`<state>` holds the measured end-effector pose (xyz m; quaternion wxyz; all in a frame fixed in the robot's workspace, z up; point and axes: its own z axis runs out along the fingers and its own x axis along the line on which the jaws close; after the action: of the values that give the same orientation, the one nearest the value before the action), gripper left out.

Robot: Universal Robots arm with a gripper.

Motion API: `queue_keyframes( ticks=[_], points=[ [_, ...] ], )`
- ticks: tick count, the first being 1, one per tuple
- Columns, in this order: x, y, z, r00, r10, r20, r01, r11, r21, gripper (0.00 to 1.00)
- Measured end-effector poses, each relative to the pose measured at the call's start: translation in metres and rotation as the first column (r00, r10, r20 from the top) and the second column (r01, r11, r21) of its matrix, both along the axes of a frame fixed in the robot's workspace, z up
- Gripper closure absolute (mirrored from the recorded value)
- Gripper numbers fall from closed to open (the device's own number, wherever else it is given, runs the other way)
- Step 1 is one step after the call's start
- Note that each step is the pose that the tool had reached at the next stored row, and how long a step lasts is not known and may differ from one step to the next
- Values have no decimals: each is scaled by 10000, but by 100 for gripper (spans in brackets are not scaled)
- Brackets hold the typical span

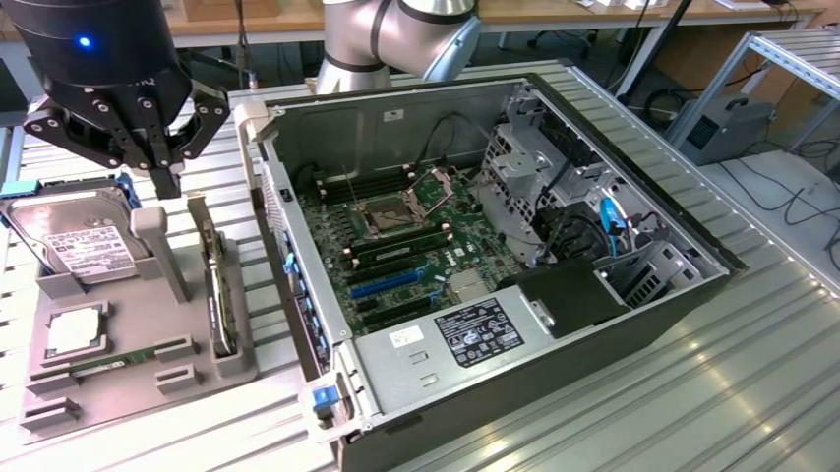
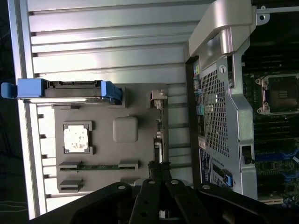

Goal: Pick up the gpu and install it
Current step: 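Reach for the gpu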

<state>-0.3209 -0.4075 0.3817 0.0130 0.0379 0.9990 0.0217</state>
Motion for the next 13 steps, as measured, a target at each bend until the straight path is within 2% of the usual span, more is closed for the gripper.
queue_keyframes(
  ticks=[13],
  points=[
    [0, -62, 0, 10000, 0, -1, 0, 10000, 0, 89]
  ],
)
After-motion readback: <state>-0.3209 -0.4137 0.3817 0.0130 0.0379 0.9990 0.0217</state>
